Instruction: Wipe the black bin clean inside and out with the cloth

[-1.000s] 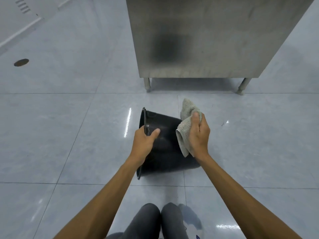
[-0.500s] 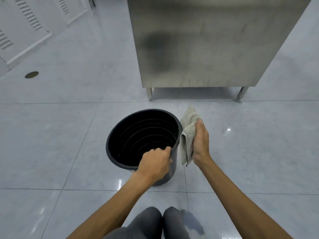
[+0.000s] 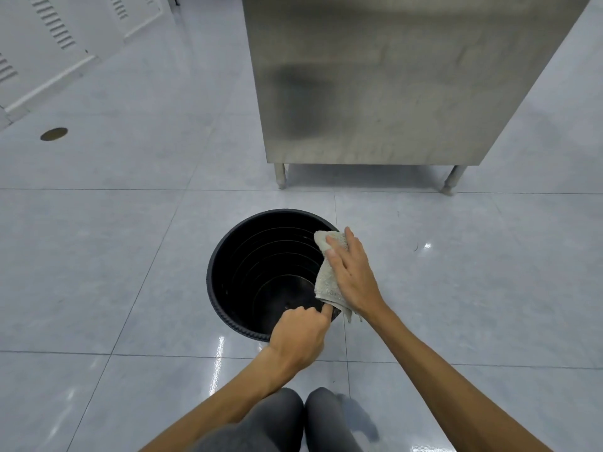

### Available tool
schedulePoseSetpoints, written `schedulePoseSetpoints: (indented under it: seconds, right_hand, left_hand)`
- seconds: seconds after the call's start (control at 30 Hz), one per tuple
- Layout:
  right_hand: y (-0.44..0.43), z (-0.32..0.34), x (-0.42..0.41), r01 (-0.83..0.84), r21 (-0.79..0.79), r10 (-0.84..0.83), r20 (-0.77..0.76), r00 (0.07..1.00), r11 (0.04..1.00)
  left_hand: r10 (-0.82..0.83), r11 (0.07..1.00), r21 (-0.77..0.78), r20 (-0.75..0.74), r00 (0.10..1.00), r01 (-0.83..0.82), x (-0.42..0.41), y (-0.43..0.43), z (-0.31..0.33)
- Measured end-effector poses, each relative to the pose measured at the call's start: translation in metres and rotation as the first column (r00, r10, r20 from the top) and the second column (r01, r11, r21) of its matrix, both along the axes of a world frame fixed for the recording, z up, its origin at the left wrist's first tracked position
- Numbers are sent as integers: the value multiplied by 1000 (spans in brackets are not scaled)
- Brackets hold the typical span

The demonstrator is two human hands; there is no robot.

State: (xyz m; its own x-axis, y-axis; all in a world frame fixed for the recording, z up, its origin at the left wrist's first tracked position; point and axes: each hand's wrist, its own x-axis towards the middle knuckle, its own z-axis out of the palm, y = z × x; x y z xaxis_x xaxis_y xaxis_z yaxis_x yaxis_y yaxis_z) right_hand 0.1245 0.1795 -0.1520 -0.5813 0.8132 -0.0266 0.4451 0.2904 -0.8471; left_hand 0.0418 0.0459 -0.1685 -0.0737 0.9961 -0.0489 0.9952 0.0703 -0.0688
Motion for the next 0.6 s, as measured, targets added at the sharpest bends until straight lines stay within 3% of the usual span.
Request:
schedulePoseSetpoints:
  seconds: [0.2, 0.4, 0.6]
  right_hand:
    - [2, -5, -7, -29, 165, -11, 234, 972, 986]
    - [-3, 1, -11, -20, 198, -45, 320, 946, 980]
    - [-7, 17, -14, -84, 229, -44, 503, 863, 970]
  left_hand:
    - [19, 999, 31, 12, 1000, -19, 0, -1, 0]
    - [58, 997, 54, 73, 996, -62, -8, -10, 3]
    - [125, 986, -118, 75, 989, -115, -33, -30, 24]
